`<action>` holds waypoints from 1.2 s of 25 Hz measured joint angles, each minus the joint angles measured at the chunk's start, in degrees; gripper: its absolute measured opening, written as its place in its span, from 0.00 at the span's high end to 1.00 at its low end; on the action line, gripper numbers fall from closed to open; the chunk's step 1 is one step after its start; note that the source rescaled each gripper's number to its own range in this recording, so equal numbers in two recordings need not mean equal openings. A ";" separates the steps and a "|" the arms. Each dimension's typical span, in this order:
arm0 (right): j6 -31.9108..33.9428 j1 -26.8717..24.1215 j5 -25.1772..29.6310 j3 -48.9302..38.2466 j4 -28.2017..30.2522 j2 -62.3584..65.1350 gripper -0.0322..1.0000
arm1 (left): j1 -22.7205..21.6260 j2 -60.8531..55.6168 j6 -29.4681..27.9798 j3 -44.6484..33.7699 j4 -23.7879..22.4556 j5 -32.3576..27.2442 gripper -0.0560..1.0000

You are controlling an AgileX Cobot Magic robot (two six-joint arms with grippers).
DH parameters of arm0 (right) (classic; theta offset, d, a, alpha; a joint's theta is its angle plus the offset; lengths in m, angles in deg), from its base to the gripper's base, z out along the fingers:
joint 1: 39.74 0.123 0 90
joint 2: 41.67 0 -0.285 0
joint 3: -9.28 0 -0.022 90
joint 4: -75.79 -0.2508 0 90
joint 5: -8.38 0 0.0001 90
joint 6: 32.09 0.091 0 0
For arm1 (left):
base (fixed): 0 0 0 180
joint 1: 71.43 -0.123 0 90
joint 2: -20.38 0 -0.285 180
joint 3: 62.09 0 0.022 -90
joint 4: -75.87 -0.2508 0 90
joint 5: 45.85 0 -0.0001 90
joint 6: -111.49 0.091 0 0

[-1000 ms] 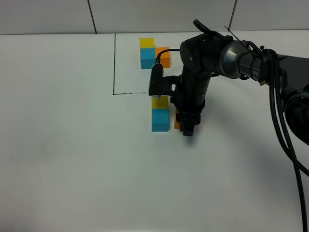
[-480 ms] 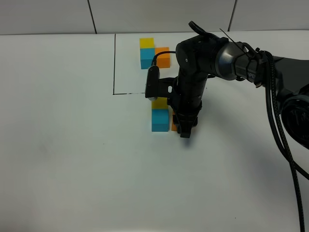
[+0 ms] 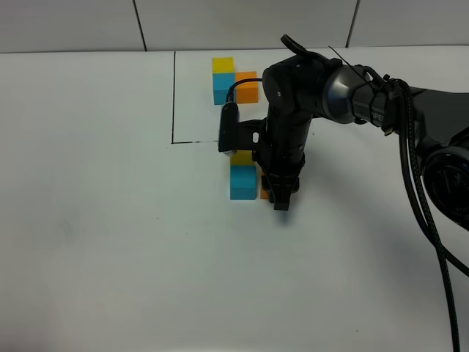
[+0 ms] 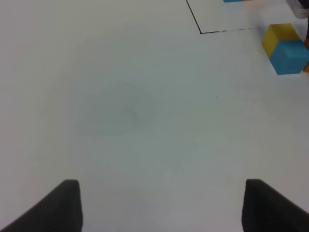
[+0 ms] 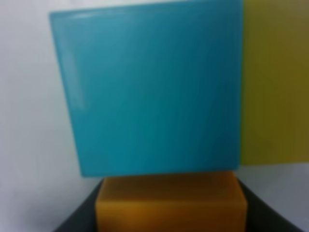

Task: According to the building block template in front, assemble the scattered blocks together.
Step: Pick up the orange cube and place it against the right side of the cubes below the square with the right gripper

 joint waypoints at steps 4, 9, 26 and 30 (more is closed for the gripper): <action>0.00 0.05 0.00 0.01 0.17 -0.12 0.94 | 0.00 0.00 0.00 0.00 0.00 0.00 0.49; 0.00 0.36 -0.06 0.01 0.54 -0.12 0.94 | 0.00 0.00 0.00 0.00 0.00 0.00 0.49; -0.05 1.20 -1.57 0.01 0.61 -0.23 0.94 | 0.00 0.00 0.00 0.00 0.00 0.00 0.49; -0.10 1.20 -1.57 0.01 0.61 -0.23 0.94 | 0.00 0.00 0.00 0.00 0.00 0.00 0.49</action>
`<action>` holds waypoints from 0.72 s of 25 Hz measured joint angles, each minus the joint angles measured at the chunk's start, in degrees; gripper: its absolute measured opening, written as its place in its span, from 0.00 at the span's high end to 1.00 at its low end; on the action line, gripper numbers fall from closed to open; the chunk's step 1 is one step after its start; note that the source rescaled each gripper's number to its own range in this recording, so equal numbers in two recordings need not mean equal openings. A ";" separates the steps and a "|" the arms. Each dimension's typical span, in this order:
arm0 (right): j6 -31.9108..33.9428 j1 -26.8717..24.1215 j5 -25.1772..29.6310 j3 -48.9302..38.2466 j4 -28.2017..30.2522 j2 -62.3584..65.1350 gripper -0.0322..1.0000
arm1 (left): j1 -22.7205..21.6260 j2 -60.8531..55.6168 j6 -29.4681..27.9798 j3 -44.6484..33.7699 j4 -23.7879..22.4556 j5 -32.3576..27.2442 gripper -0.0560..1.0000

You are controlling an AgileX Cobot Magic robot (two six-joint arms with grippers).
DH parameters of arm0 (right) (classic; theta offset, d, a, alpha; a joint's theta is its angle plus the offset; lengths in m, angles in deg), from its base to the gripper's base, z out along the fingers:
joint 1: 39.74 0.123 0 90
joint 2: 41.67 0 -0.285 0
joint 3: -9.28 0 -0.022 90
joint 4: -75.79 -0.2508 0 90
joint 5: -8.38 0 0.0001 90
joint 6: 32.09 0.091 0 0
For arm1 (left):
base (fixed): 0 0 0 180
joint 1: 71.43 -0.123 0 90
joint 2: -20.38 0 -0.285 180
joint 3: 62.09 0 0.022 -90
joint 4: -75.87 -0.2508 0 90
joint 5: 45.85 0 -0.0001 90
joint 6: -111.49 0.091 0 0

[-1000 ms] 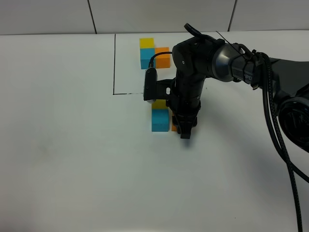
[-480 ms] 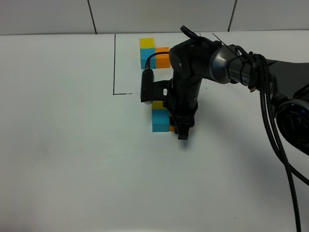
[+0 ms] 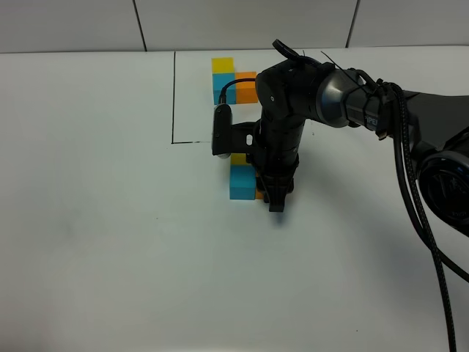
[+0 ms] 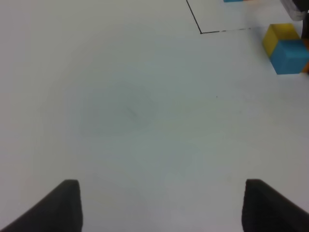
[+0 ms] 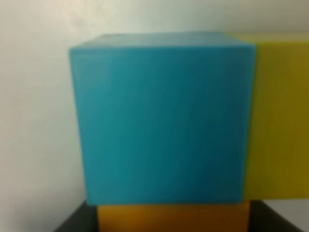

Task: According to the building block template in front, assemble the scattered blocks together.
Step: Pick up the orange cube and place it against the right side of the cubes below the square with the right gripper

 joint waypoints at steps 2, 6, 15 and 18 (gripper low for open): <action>-0.13 0.00 0.00 0.00 0.00 0.00 0.94 | 0.00 0.00 0.00 0.00 0.00 0.00 0.49; -1.24 0.00 0.00 0.00 0.00 0.00 0.94 | 0.00 0.00 0.00 0.00 0.00 0.00 0.49; -1.63 0.05 0.00 0.05 0.22 0.00 0.94 | 0.00 0.00 0.00 0.00 0.00 0.00 0.49; -2.06 0.05 0.00 0.05 0.16 0.00 0.94 | 0.00 0.00 0.00 0.00 0.00 0.00 0.49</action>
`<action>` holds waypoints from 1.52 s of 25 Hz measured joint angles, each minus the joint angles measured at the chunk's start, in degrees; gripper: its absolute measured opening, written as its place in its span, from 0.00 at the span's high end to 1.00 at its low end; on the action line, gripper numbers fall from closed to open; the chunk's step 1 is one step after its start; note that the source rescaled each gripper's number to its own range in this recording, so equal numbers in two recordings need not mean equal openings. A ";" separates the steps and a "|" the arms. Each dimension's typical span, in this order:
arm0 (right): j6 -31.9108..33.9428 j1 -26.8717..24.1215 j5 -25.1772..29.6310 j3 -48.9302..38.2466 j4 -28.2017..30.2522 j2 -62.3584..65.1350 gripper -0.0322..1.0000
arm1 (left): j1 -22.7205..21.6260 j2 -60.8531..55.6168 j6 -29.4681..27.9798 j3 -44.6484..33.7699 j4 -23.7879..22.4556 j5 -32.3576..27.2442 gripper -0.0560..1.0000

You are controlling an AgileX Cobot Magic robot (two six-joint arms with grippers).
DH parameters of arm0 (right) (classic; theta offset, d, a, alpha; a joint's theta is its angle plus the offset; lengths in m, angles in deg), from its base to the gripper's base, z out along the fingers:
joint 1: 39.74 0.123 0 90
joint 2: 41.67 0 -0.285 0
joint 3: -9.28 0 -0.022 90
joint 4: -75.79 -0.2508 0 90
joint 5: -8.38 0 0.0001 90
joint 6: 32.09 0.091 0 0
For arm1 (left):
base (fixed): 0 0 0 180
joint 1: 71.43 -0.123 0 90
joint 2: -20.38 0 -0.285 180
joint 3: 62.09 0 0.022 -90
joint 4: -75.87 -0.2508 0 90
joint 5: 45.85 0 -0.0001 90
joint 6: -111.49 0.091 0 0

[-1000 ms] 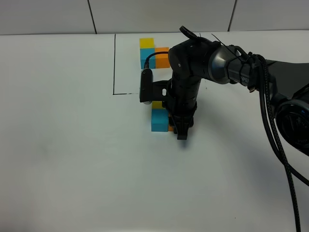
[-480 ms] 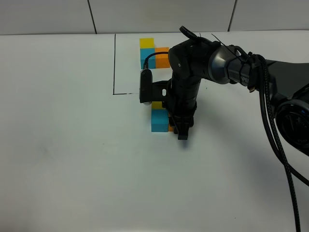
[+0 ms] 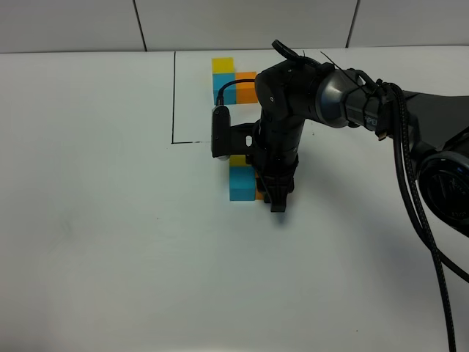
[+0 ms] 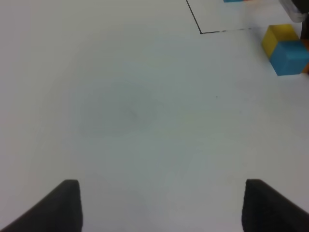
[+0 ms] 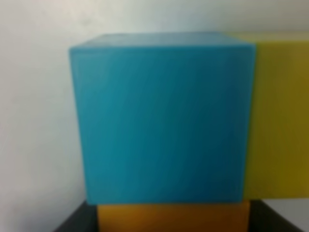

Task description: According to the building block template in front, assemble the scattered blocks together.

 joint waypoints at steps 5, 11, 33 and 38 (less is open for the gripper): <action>-1.38 0.00 -0.05 0.00 -0.33 0.00 0.94 | 0.00 0.00 0.00 0.00 0.00 0.00 0.49; -2.66 0.00 -0.12 0.00 -0.53 0.00 0.94 | 0.00 0.00 0.00 0.00 0.00 0.00 0.49; 3.83 -1.55 2.54 -0.22 -0.03 7.50 0.00 | 0.00 0.00 0.00 0.00 0.00 0.00 0.49; 16.36 -7.12 2.48 -0.21 -1.11 11.32 0.01 | 0.00 0.00 0.00 0.00 0.00 0.00 0.49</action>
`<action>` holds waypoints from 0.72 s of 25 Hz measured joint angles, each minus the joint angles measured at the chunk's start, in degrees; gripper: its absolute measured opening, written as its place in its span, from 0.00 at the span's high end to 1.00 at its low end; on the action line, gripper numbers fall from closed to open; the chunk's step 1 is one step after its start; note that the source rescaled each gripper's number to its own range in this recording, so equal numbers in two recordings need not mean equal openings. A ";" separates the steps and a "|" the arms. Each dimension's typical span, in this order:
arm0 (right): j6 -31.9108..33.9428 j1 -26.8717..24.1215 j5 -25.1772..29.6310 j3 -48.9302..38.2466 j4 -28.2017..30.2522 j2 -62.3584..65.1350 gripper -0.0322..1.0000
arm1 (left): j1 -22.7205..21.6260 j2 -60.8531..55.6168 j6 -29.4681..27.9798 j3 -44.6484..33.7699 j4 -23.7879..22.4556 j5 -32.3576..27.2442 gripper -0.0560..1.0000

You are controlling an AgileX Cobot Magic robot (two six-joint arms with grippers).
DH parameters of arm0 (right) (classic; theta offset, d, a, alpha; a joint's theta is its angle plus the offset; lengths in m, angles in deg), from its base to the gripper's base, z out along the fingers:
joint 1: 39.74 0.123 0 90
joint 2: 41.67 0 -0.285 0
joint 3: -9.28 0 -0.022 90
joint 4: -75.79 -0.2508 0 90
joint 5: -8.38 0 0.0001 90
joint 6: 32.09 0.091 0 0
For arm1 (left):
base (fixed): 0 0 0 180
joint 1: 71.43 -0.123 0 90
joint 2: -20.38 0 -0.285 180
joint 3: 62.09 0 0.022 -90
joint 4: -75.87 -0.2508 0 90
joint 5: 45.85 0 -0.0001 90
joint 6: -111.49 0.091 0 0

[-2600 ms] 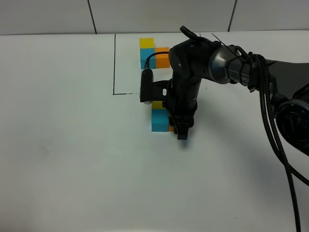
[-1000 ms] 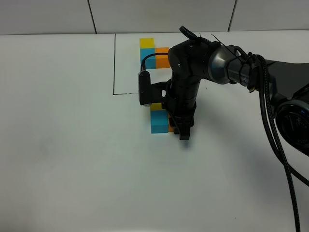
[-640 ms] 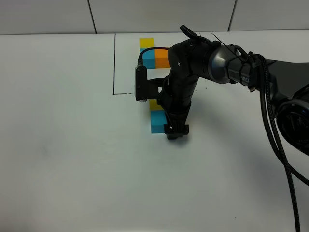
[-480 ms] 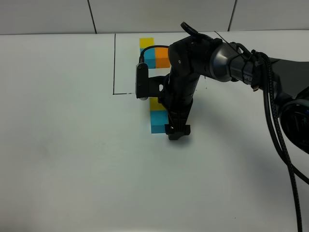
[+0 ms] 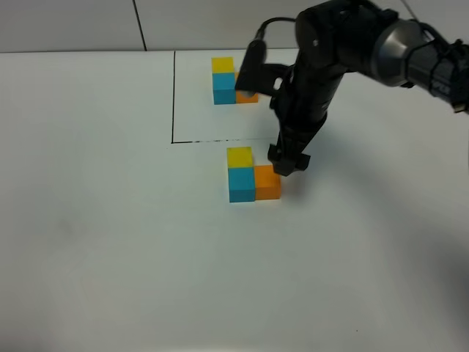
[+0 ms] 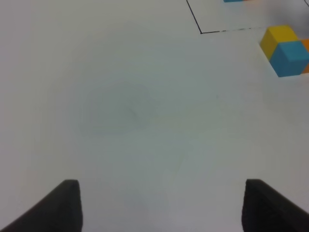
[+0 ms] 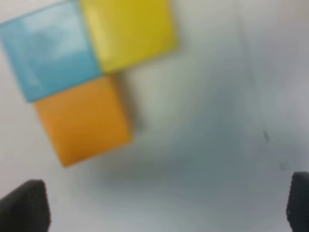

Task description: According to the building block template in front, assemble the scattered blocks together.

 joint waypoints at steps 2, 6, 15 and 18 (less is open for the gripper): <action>7.54 -3.50 -0.39 0.00 -1.70 0.78 0.02 | 0.00 0.00 0.00 0.00 0.00 0.00 0.49; 20.33 -11.05 -3.10 -1.85 -4.71 3.45 0.02 | 0.00 0.00 0.00 0.00 0.00 0.00 0.49; 26.76 -19.99 -24.18 -26.38 -5.57 25.27 0.02 | 0.00 0.00 0.00 0.00 0.00 0.00 0.49; 29.10 -21.34 -26.26 -33.36 -5.42 34.25 0.02 | 0.00 0.00 0.00 0.00 0.00 0.00 0.49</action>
